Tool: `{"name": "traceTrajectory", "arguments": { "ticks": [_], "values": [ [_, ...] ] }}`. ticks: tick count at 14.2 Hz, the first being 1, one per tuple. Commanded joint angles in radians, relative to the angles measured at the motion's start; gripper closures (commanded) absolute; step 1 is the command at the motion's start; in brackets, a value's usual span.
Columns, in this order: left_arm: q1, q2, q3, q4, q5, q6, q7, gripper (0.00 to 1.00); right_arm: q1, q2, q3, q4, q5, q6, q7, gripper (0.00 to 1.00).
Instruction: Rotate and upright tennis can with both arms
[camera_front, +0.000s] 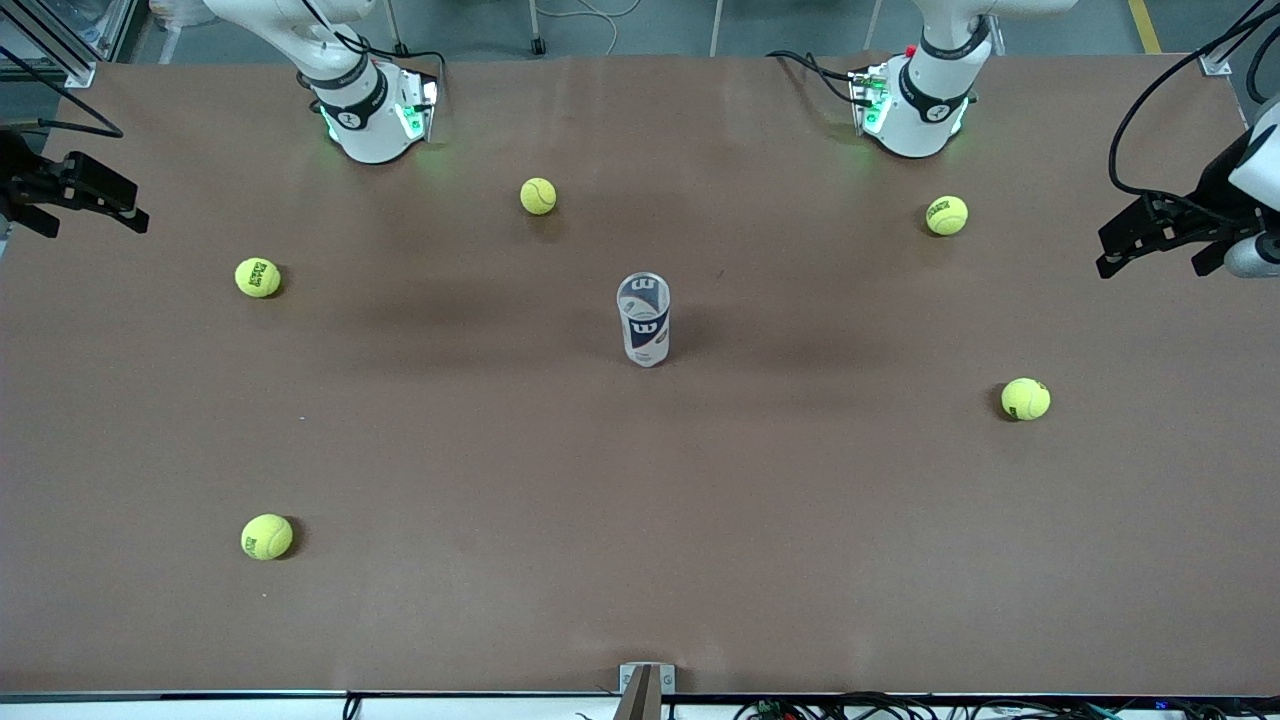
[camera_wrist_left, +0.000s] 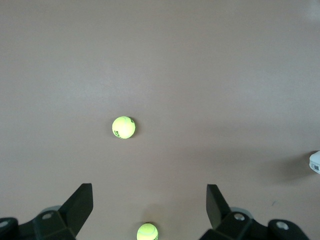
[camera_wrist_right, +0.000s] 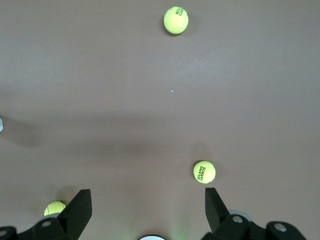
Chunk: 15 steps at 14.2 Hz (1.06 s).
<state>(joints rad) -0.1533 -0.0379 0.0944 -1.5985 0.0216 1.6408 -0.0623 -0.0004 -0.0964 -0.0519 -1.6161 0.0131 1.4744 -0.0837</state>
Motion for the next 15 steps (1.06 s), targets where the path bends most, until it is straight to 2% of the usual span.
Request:
{"name": "traceTrajectory", "arguments": {
  "ticks": [1,3,8,13,15],
  "values": [
    [-0.002,0.053,-0.002,0.053,0.012,-0.037,0.006,0.0,-0.004,-0.025,0.004,-0.021,-0.01,-0.002,-0.004,0.0],
    [0.003,0.056,-0.004,0.087,-0.002,-0.05,0.001,0.0,-0.003,-0.023,0.007,-0.019,-0.01,0.0,-0.004,0.0],
    [-0.012,0.052,-0.015,0.089,0.014,-0.047,-0.008,0.0,0.003,-0.023,0.007,-0.021,-0.01,0.0,-0.004,0.0],
    [0.001,0.053,-0.019,0.089,-0.02,-0.044,-0.003,0.0,0.003,-0.023,0.007,-0.018,-0.01,0.0,-0.004,0.0],
    [-0.009,0.058,-0.022,0.089,-0.022,-0.045,-0.004,0.0,0.006,-0.017,0.007,0.019,-0.012,0.001,0.007,0.0]
  ]
}}
